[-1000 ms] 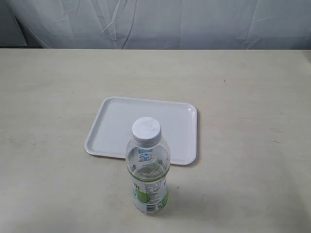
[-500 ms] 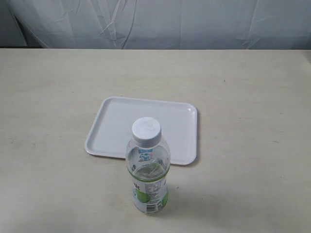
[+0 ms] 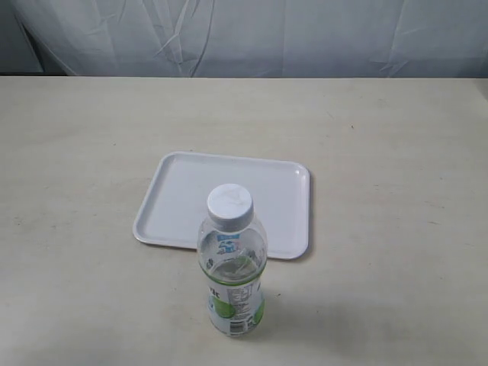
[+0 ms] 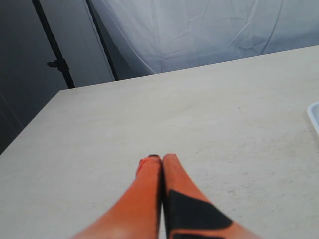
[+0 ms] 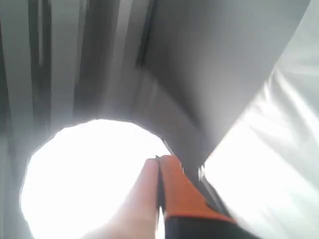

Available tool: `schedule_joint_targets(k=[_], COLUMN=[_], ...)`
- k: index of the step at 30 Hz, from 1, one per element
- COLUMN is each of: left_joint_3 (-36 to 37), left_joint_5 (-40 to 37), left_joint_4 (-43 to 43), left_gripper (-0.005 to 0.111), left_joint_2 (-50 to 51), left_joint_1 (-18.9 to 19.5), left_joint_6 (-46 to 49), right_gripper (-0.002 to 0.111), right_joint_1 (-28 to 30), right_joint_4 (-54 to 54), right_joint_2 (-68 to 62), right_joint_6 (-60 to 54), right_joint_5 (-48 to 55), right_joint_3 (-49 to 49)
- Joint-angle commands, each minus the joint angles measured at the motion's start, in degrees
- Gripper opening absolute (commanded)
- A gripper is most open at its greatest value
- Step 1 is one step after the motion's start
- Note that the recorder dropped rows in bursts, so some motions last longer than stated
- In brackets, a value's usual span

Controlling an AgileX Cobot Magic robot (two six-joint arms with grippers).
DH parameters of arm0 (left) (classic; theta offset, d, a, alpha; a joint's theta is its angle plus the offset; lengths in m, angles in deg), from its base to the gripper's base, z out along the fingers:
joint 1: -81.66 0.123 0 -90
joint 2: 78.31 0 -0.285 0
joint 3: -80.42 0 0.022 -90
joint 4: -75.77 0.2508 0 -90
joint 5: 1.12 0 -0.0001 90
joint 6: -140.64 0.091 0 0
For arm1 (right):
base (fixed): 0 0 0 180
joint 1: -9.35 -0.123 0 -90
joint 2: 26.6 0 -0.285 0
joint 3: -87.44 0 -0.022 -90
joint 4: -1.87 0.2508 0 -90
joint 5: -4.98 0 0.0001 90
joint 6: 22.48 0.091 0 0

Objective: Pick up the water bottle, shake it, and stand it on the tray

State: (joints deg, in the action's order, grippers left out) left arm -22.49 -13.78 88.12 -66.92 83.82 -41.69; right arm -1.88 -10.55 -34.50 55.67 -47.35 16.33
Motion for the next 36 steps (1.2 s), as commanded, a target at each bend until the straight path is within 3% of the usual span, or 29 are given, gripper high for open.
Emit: schedule_joint_targets(k=[1, 3, 7, 13, 14, 16, 19, 23, 28, 36], left_joint_3=[0.13, 0.13, 0.13, 0.13, 0.13, 0.13, 0.13, 0.13, 0.13, 0.13], left_joint_5=[0.76, 0.76, 0.76, 0.76, 0.76, 0.76, 0.76, 0.76, 0.76, 0.76], left_joint_4=[0.33, 0.33, 0.33, 0.33, 0.33, 0.33, 0.33, 0.33, 0.33, 0.33], left_gripper=[0.0, 0.0, 0.0, 0.0, 0.0, 0.0, 0.0, 0.0, 0.0, 0.0], left_joint_2=[-0.21, -0.21, -0.21, -0.21, -0.21, -0.21, -0.21, -0.21, -0.21, -0.21], left_joint_1=[0.17, 0.17, 0.17, 0.17, 0.17, 0.17, 0.17, 0.17, 0.17, 0.17], left_joint_6=[-0.26, -0.26, -0.26, -0.26, -0.26, -0.26, -0.26, -0.26, -0.26, -0.26], right_gripper=[-0.001, -0.001, -0.001, -0.001, -0.001, -0.001, -0.001, -0.001, -0.001, -0.001], right_joint_1=[-0.26, -0.26, -0.26, -0.26, -0.26, -0.26, -0.14, -0.14, -0.26, -0.26], right_joint_4=[-43.94, -40.68, -24.3, -23.93, -26.41, -42.49, -64.04, -78.64, -87.53, -87.53], right_joint_2=[0.12, 0.12, 0.12, 0.12, 0.12, 0.12, -2.34, -10.14, -24.6, -50.38], right_joint_6=[17.4, 20.87, 22.49, 20.63, 19.57, 19.33, 21.81, 22.88, 22.88, 21.08], right_joint_5=[6.81, 7.39, -0.35, 3.35, 7.59, 20.0, 26.88, 34.29, 38.62, 40.19], right_joint_3=[4.25, 4.38, 4.38, 5.46, 6.69, 11.61, 18.13, 26.68, 32.55, 35.36])
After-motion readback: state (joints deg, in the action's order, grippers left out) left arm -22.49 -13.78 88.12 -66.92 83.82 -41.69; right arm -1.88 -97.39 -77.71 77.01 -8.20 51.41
